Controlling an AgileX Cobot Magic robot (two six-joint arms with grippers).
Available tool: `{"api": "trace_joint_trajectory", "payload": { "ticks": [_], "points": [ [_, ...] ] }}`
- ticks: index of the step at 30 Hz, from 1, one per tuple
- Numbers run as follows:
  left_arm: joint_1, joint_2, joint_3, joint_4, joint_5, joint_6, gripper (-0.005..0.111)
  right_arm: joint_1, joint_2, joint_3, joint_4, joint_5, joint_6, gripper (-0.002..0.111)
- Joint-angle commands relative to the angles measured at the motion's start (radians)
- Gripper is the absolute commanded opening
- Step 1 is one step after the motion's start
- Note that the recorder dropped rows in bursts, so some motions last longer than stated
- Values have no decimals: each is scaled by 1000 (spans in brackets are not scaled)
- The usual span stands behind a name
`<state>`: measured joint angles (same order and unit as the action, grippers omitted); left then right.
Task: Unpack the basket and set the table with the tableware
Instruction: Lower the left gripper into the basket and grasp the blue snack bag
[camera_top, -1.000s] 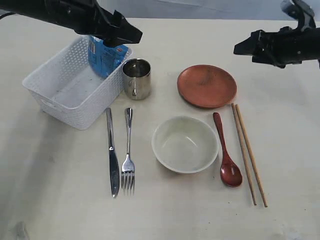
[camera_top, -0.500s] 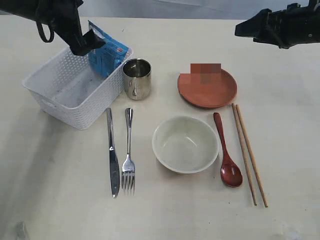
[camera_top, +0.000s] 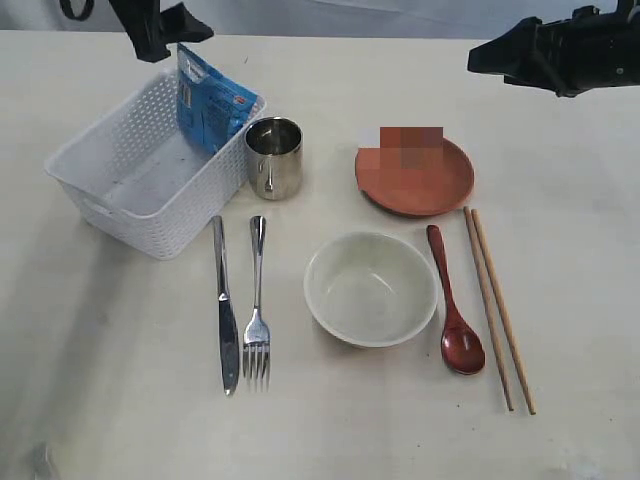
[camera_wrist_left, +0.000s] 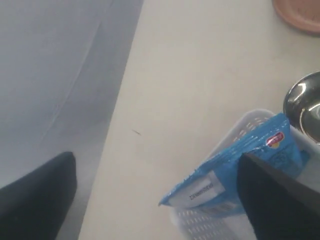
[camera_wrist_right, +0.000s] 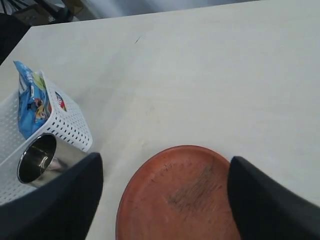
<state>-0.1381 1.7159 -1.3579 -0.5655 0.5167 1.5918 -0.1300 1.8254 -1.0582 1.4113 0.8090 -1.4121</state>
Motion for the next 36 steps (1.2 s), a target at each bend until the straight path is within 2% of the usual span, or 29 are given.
{"api": "trace_joint_trajectory", "payload": {
  "ticks": [1, 6, 10, 14, 23, 27, 30, 33, 34, 36],
  "points": [
    [-2, 18, -76, 247, 133, -191, 80, -5, -8, 2, 1, 11, -13, 67],
    [-15, 66, -118, 306, 174, -176, 80, -5, -8, 2, 3, 24, -13, 67],
    [-67, 119, -123, 349, 179, -63, 79, -5, -8, 2, 8, 37, -23, 67],
    [-116, 173, -123, 377, 157, -63, 74, -5, -8, 2, 12, 37, -23, 67],
    [-119, 204, -123, 491, 160, -120, 73, -5, -8, 2, 39, 37, -38, 67],
    [-119, 216, -123, 491, 146, -96, 73, -5, -8, 2, 39, 37, -38, 67],
    [-116, 256, -123, 491, 133, -12, 73, -5, -8, 2, 39, 44, -38, 67],
    [-116, 286, -123, 491, 68, 1, 72, -5, -8, 2, 45, 46, -41, 67],
    [-116, 288, -123, 491, 68, 1, 69, -5, -8, 2, 45, 46, -41, 67],
    [-116, 290, -123, 491, 68, -10, 50, -5, -8, 2, 53, 46, -42, 67]
  ]
}}
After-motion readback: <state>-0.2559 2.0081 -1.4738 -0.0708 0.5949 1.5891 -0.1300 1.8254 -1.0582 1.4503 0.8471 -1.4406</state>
